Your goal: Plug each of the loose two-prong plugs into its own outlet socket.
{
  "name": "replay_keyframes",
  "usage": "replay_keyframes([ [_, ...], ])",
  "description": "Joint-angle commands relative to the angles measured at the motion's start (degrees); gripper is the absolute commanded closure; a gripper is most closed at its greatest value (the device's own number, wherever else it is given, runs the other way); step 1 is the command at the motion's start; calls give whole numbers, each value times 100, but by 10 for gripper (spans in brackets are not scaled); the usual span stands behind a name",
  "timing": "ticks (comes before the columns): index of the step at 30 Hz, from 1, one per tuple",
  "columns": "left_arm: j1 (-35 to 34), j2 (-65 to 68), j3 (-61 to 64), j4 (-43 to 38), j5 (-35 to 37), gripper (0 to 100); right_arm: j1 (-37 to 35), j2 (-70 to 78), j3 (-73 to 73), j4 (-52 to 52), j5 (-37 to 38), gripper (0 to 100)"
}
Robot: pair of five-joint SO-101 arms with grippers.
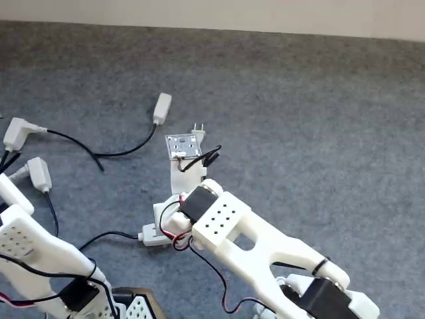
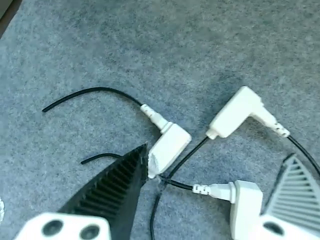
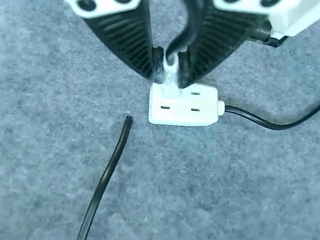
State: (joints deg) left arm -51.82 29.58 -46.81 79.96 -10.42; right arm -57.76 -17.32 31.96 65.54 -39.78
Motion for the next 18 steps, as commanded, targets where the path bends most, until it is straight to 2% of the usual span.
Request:
replay_keyframes([
  [1,-57,-75,-233,18,35,607,48,224,-40,-84,53,994],
  [8,-57,-75,-233,18,35,607,84,391,-75,-92,53,994],
  [13,-57,-75,-224,18,35,607,541,382,-84,-92,70,994],
  [18,-48,-75,-215,26,35,607,585,409,-84,-92,88,994],
])
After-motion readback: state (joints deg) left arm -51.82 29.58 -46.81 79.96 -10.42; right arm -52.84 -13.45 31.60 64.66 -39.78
